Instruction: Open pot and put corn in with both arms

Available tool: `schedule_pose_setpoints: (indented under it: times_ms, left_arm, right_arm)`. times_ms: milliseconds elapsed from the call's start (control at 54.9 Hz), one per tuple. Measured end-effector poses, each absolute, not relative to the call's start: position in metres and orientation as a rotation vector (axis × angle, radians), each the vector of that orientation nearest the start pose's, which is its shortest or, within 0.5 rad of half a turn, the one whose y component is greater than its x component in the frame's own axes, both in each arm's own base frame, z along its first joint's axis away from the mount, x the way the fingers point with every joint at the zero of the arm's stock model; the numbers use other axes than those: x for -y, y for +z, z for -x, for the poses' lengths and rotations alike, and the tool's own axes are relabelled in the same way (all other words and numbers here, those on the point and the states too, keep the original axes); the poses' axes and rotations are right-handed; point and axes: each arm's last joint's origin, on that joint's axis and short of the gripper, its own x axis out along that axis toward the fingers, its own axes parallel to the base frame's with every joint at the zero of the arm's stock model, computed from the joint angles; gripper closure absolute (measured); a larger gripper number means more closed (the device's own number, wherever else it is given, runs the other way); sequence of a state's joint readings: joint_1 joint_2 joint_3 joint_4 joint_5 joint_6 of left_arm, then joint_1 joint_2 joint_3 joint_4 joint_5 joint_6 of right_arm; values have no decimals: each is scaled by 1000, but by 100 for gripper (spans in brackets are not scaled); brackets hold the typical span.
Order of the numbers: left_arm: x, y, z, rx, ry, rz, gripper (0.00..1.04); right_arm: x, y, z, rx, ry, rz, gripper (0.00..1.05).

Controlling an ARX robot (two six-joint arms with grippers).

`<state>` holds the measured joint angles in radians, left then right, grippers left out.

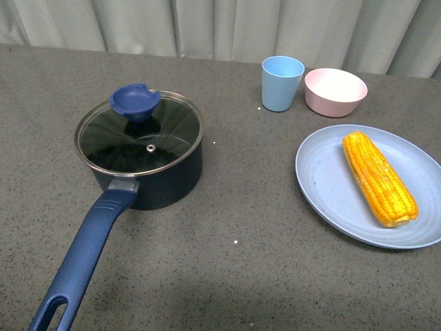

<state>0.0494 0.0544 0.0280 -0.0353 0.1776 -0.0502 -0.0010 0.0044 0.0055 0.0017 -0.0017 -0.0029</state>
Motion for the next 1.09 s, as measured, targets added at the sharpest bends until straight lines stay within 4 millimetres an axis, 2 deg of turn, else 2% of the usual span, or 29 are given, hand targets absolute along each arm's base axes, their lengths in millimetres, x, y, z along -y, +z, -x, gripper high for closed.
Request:
schedule_pose_setpoints:
  times_ms: [91, 218, 328, 455, 564, 692, 910, 1092]
  left_arm:
    - [2, 161, -108, -134, -186, 126, 6]
    - [13, 167, -127, -109, -183, 147, 6]
    - [27, 175, -154, -79, -201, 153, 6]
    - [44, 177, -197, -63, -222, 158, 6]
    - [64, 168, -232, -86, -251, 161, 6]
    - [84, 149, -261, -155, -276, 160, 6]
    - [108, 128, -289, -205, -289, 144, 6]
    - [109, 113, -317, -207, -236, 96, 6]
  right_arm:
    - [0, 165, -98, 3, 1, 3, 9]
    - [0, 165, -98, 3, 1, 3, 9]
    - [0, 165, -98, 3, 1, 3, 9]
    - [0, 165, -98, 3, 1, 3, 9]
    - [0, 165, -98, 3, 1, 3, 9]
    - [0, 165, -98, 3, 1, 3, 9]
    - [0, 165, -98, 3, 1, 3, 9]
    - [0, 165, -98, 3, 1, 3, 9]
